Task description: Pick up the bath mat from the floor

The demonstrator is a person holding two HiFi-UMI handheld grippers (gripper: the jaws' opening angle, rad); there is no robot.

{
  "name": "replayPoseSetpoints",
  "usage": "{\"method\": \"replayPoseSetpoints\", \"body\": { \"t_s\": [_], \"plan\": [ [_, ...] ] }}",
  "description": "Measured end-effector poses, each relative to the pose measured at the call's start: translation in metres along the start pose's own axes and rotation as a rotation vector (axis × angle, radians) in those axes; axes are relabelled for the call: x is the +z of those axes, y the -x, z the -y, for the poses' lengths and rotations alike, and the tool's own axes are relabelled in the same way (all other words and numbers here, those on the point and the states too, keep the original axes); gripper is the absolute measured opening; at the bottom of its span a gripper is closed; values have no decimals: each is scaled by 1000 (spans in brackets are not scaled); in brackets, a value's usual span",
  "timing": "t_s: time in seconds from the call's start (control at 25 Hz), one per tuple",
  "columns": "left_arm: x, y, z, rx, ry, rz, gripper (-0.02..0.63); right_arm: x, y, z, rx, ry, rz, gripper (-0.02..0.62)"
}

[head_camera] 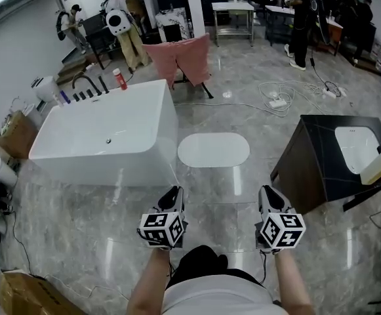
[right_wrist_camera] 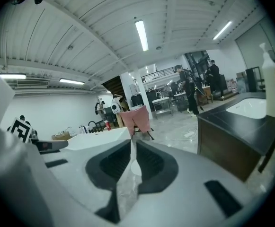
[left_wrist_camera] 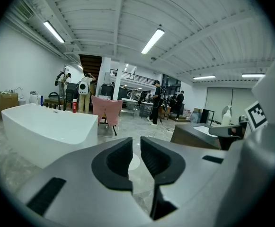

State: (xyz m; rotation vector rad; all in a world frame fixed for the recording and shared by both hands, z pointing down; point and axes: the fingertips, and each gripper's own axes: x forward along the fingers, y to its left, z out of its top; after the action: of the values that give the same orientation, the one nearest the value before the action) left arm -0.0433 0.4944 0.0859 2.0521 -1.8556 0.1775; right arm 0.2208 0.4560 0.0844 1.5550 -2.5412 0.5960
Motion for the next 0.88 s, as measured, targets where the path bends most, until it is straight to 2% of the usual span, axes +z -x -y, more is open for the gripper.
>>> {"method": "replayPoseSetpoints", "body": {
  "t_s": [0.24,0.4,0.68,0.88],
  "plan": [
    [3,-7,-5,16,17,-5,119,3,-6,12,-19,16,-24,96],
    [4,-19,-9,34,10,-14,162,4,-16,21,-8,14,-38,118],
    [17,-59,-27,46,22,0,189,17,-54,30,-7,20,-48,132],
    [24,-108,-50,43,34,-13,195,28,-107,41,-27,21,-60,144]
  ]
}}
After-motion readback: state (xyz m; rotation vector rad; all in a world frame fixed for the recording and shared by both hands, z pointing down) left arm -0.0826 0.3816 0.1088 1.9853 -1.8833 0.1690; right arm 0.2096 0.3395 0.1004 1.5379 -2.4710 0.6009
